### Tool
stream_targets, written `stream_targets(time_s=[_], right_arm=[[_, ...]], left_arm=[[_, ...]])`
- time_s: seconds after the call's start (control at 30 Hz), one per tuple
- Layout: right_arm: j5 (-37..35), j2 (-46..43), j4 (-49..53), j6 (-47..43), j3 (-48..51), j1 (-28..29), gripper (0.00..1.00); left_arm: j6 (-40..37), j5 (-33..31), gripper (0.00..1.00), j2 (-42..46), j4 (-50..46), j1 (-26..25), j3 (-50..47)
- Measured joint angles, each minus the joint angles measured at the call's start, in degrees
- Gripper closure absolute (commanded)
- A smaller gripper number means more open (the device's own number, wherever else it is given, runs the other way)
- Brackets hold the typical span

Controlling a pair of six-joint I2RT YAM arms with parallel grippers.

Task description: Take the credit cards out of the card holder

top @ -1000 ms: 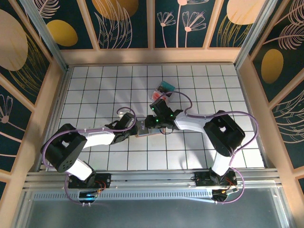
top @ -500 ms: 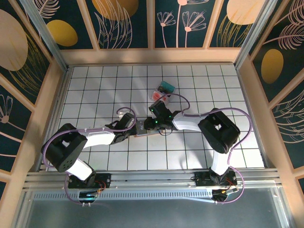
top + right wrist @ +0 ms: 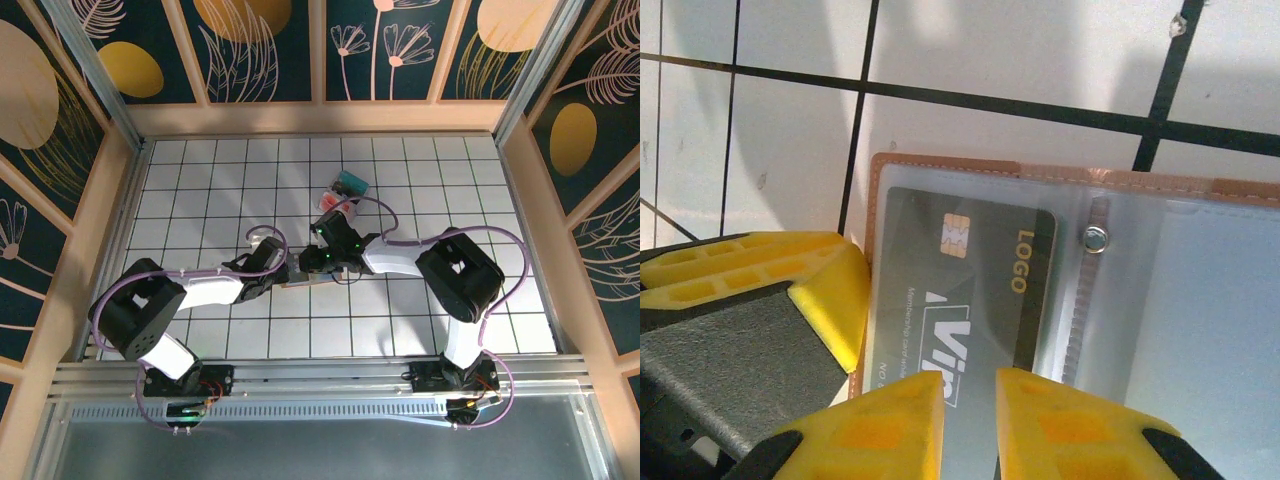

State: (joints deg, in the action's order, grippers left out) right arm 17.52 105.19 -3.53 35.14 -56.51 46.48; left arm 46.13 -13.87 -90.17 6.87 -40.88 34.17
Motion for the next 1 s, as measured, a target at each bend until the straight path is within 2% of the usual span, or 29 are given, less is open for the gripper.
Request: stream_targets(time_s=[1.0], right_arm=[[-1.73,0.0,-0.59,2.97,1.75,-0.33,0.78]], left_arm=[[0.44,0.83,0.93,-0.26,0.87,0.0,0.0]])
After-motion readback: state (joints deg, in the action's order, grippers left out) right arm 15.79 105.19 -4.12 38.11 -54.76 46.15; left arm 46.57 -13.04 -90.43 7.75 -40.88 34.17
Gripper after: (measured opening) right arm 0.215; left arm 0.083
